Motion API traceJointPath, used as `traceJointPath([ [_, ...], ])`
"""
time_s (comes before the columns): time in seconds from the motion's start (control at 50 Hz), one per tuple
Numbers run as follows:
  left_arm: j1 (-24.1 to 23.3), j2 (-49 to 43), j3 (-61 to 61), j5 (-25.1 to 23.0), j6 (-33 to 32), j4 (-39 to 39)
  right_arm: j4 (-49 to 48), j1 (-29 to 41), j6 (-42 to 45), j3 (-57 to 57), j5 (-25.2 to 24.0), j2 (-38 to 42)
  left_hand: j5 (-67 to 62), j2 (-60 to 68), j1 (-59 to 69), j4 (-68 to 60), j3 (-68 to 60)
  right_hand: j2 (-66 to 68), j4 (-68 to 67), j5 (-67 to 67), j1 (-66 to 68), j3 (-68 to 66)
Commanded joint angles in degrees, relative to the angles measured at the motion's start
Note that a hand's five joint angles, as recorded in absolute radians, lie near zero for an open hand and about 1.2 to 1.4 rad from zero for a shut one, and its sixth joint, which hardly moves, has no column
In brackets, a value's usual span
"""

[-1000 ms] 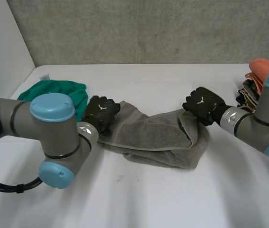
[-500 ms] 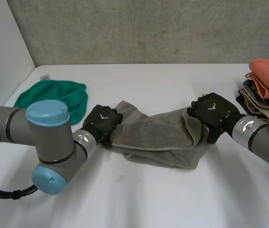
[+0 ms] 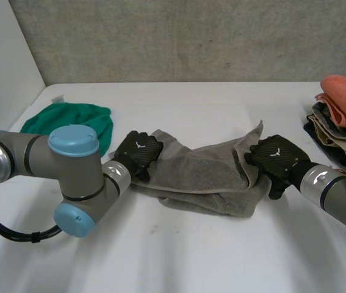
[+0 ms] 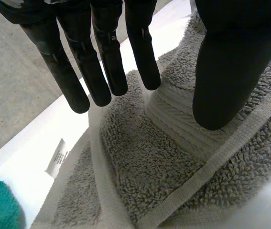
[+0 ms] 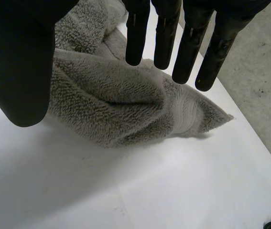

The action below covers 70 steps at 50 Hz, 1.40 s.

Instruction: Fold the laundry.

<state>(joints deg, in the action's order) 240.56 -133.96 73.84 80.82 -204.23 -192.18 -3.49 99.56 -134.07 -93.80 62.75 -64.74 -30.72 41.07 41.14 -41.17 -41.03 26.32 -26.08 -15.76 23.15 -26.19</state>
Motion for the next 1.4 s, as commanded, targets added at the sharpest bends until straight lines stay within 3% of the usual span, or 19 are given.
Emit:
traceJointPath([
  [0.02,0.0,-0.95,-0.72,-1.63,0.06,0.05,-0.29,-1.03,0.13,-1.04,-0.08,-0.04,-6.67,6.32,6.25,-6.22,-6.36,0.76,-0.99,-1.32,3.92,-0.88],
  [0.04,0.0,-1.04,-0.89,-1.63,0.06,0.05,-0.29,-1.03,0.13,-1.13,-0.08,-0.04,-7.17,6.82,6.75,-6.72,-6.86,0.76,-0.99,-1.32,3.92,-0.88],
  [0.14,0.0,-1.83,-2.21,-1.63,0.15,0.05,-0.37,-0.95,0.13,-1.3,0.0,-0.04,-39.18,38.83,38.77,-38.73,-38.87,0.76,-0.99,-1.32,3.92,-0.88],
  [0.36,-0.7,1.15,-1.51,0.74,0.06,1.37,-1.25,-1.56,-0.93,0.01,0.71,-0.3,-39.28,38.93,38.86,-38.83,-38.97,-1.76,1.53,1.2,1.41,1.63],
  [0.68,-0.79,28.84,8.77,2.41,-0.03,6.12,6.65,-2.09,-4.09,16.18,-1.4,-0.4,-39.28,38.93,38.86,-38.83,-38.97,-5.8,5.57,5.24,-2.64,5.68],
  [0.88,-1.58,37.55,14.05,2.33,-0.12,6.03,9.12,-1.3,-1.02,29.79,-12.9,12.85,-39.28,38.93,38.86,-38.83,-38.97,-4.46,4.23,3.9,-1.29,4.33],
  [1.08,-1.06,37.72,14.84,2.59,-0.29,5.85,15.79,2.57,8.12,36.4,-13.27,23.68,-39.28,38.93,38.86,-38.83,-38.97,-2.61,2.38,2.05,0.55,2.49],
  [1.16,-0.62,37.37,14.23,2.42,-0.29,5.59,16.24,2.92,10.06,37.72,-11.69,25.88,-39.28,38.93,38.86,-38.83,-38.97,6.1,-6.33,-6.66,9.27,-6.23],
  [1.18,-0.36,37.28,14.14,2.41,-0.29,5.59,16.15,3.09,9.97,38.5,-11.34,26.67,-39.28,38.93,38.86,-38.83,-38.97,20.29,-20.53,-20.85,23.46,-20.42],
  [1.26,0.7,36.58,12.21,2.33,-0.29,4.89,15.19,5.02,9.18,41.93,-10.2,28.08,-39.28,38.93,38.86,-38.83,-38.97,53.57,-53.8,-54.13,56.74,-53.7],
  [1.32,0.96,34.49,8.44,2.5,-0.47,3.31,12.38,5.91,7.87,43.87,-8.27,27.91,-39.28,38.93,38.86,-38.83,-38.97,53.68,-53.92,-54.24,56.85,-53.81],
  [1.4,1.75,28.87,-1.37,4.42,-0.56,0.33,0.27,7.4,1.29,46.33,1.39,25.02,-39.28,38.93,38.86,-38.83,-38.97,53.68,-53.92,-54.24,56.85,-53.81],
])
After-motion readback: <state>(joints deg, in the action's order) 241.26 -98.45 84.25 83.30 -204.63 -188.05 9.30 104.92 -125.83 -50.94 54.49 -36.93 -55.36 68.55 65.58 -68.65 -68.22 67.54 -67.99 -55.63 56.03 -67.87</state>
